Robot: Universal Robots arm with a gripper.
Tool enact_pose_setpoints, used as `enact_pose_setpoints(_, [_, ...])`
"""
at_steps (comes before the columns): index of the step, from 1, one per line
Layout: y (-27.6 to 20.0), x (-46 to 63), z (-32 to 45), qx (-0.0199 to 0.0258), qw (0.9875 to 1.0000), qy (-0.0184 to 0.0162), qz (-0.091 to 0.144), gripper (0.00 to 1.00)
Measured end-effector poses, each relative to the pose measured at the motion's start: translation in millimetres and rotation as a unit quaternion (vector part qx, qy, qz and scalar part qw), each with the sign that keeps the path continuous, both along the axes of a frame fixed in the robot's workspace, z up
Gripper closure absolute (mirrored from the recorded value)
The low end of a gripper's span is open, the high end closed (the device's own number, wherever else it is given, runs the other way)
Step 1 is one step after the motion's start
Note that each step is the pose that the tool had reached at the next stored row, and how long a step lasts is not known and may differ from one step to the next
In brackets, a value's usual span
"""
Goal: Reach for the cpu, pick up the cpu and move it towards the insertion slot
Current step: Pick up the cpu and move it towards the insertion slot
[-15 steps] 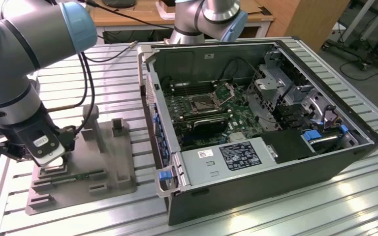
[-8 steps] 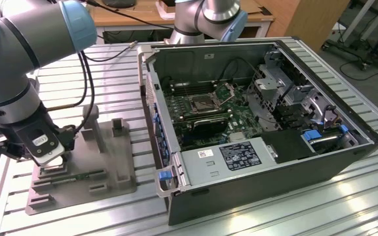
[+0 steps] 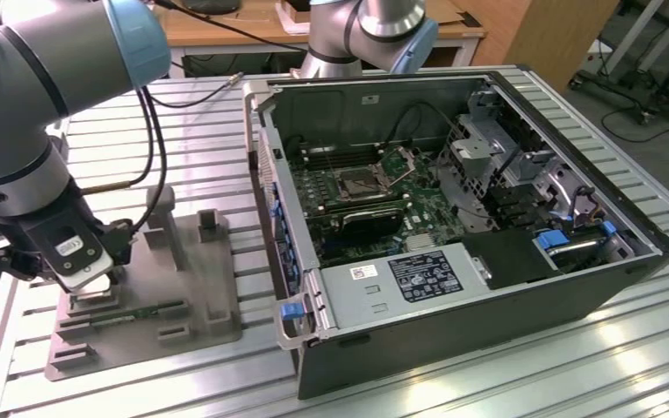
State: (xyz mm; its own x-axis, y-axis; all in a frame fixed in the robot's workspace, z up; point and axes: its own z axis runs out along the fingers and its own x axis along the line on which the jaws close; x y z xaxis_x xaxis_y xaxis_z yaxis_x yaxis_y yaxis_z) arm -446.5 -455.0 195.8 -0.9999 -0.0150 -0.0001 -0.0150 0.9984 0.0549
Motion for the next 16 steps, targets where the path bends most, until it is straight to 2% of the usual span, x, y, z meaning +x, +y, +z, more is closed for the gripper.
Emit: enact_pose_setpoints(16, [0.0,0.0,7.2,0.0,1.0,0.0001,0.0,0.45])
